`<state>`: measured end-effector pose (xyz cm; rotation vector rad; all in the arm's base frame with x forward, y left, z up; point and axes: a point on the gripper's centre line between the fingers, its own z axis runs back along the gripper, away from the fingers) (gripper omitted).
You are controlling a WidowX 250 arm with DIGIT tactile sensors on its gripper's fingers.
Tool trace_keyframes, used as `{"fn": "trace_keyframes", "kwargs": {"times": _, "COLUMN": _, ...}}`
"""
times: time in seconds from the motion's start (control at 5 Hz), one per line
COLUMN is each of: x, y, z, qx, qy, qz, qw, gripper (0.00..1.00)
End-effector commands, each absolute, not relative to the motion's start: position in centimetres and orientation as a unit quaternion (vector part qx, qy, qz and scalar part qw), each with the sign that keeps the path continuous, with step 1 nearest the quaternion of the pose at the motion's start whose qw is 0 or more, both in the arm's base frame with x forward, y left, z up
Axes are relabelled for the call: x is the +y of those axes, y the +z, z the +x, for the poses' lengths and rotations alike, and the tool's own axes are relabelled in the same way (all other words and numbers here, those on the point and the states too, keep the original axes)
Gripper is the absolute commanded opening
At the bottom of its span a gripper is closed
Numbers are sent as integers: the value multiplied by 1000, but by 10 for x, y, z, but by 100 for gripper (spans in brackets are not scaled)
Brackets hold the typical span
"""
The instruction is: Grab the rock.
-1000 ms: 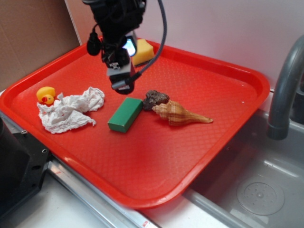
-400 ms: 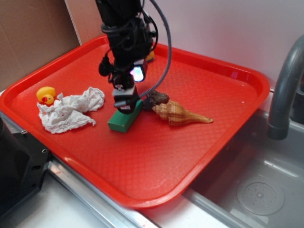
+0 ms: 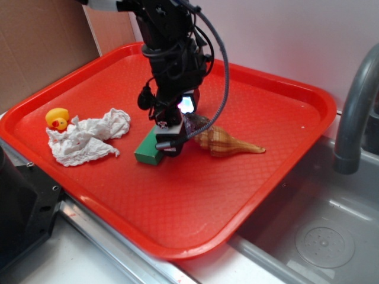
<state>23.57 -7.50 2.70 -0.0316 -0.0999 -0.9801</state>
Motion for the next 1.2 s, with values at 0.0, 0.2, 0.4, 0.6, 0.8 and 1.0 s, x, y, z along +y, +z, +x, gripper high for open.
{"fn": "trace_keyframes", "kwargs": {"times": 0.0, "x": -87, "y": 23, "z": 247, "qx": -53, "qy": -467, "qz": 6, "qw": 883, "gripper": 93}}
{"fn": "trace_keyframes", "kwargs": {"times": 0.2, "x": -83, "y": 21, "z": 249, "qx": -51, "qy": -459, "qz": 6, "qw": 887, "gripper": 0}}
{"fn": "trace_keyframes", "kwargs": {"times": 0.4, "x": -74, "y": 33, "z": 244, "qx": -64, "qy": -437, "qz": 15, "qw": 897, "gripper": 0}}
{"fn": "trace_keyframes", "kwargs": {"times": 0.6, "x": -49, "y": 75, "z": 228, "qx": -86, "qy": -345, "qz": 43, "qw": 934, "gripper": 0}}
{"fn": "trace_keyframes", "kwargs": {"times": 0.8, "x": -33, "y": 124, "z": 195, "qx": -110, "qy": -225, "qz": 75, "qw": 965, "gripper": 0}}
{"fn": "trace_keyframes", "kwargs": {"times": 1.0, "x": -24, "y": 174, "z": 167, "qx": -103, "qy": -102, "qz": 81, "qw": 986, "gripper": 0}}
